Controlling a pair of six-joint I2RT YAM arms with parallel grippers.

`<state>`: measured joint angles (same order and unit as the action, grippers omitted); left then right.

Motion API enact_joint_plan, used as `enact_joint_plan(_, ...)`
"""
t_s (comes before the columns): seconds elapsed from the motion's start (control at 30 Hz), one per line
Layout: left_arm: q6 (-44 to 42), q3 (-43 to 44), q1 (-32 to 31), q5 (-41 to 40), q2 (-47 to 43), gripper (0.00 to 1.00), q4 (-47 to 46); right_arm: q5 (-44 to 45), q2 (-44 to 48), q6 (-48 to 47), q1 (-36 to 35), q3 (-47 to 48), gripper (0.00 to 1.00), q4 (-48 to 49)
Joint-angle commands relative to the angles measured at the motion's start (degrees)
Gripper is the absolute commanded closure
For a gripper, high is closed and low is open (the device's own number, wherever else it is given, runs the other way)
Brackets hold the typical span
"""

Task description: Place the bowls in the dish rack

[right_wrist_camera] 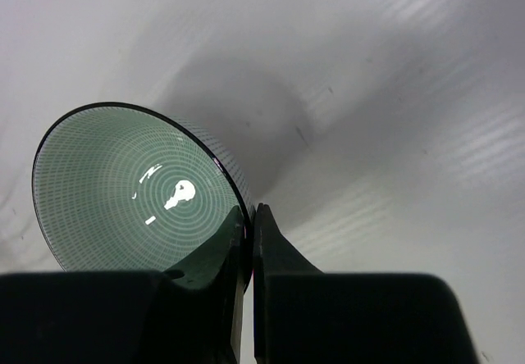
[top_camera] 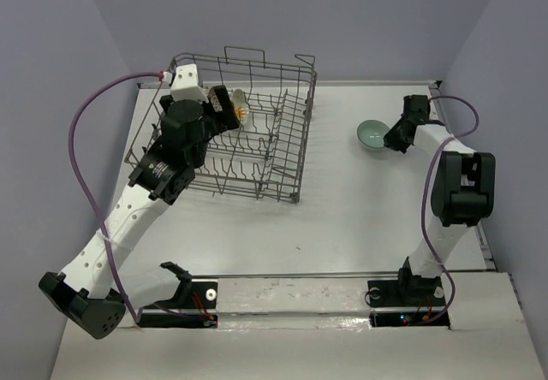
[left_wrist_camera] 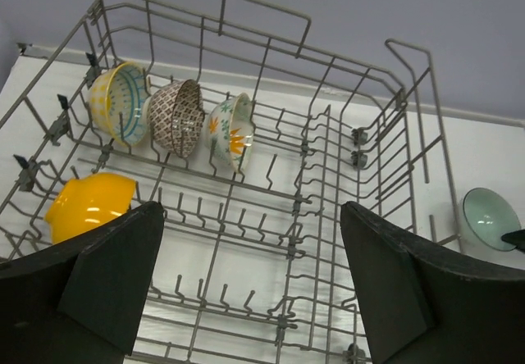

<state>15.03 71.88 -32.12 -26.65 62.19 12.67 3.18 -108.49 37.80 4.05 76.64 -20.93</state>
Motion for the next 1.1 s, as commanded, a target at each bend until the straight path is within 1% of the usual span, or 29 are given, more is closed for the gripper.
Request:
enact_joint_plan(0.0, 0.79, 6.95, 0.39, 4.94, 0.91, 0.03, 0.69, -2.21, 14.58, 0.43, -2.54, -4.38, 0.99, 3.79)
enact_joint_plan(0.07, 1.32, 10.81, 0.39, 7.05, 2.92, 0.03, 3.14, -1.69, 18.82, -0.09, -4.75, -5.97, 0.99, 3.7)
enact_joint_plan(0.1, 1.67, 12.05, 0.39, 7.75, 3.72, 0.03, 3.94, 0.32, 23.1, -0.18, -7.19, -6.76, 0.99, 2.83)
enact_joint_plan(0.17, 1.67, 16.44, 0.39, 9.51, 6.17, 0.03, 6.74, 2.09, 27.52, -0.27, -9.49, -7.21, 0.99, 1.08)
enact_joint_plan(0.2, 1.76, 17.67, 0.39, 10.12, 6.97, 0.03, 7.54, 3.66, 31.54, -0.19, -11.59, -7.12, 0.99, 0.54)
enact_joint_plan(0.3, 1.59, 21.72, 0.39, 12.58, 9.17, 0.03, 9.74, 5.08, 36.49, -0.53, -14.42, -5.55, 0.99, -2.0)
enact_joint_plan(0.33, 1.32, 23.38, 0.39, 14.16, 9.52, 0.03, 10.27, 5.52, 38.51, -0.71, -15.99, -3.45, 0.99, -2.79)
enact_joint_plan(0.43, 1.32, 25.94, 0.39, 17.41, 10.84, 0.03, 11.85, 5.52, 40.45, -1.94, -18.81, 0.68, 0.99, -5.08)
enact_joint_plan(0.53, 1.67, 27.17, 0.39, 20.05, 11.63, 0.04, 12.38, 5.52, 40.55, -3.08, -20.92, 3.33, 0.99, -5.61)
enact_joint_plan(0.6, 1.94, 27.44, 0.39, 21.46, 12.16, 0.07, 12.82, 6.57, 39.5, -4.13, -24.43, 5.87, 0.99, -6.14)
enact_joint_plan(0.7, 2.64, 27.18, 0.39, 23.4, 13.21, 0.09, 13.26, 10.77, 37.13, -5.37, -30.06, 9.04, 0.99, -6.76)
enact_joint_plan(0.8, 3.6, 24.9, 0.39, 26.39, 13.04, 0.11, 11.6, 14.99, 34.93, -6.33, -34.27, 11.24, 0.99, -6.84)
enact_joint_plan(0.87, 4.22, 22.45, 0.39, 30.24, 12.87, 0.12, 10.63, 15.89, 33.26, -6.69, -36.12, 12.3, 0.99, -6.67)
enact_joint_plan(1.07, 5.1, 18.31, 0.13, 32.02, 12.43, 0.17, 9.04, 18.09, 29.13, -8.09, -40.0, 15.12, 0.99, -6.49)
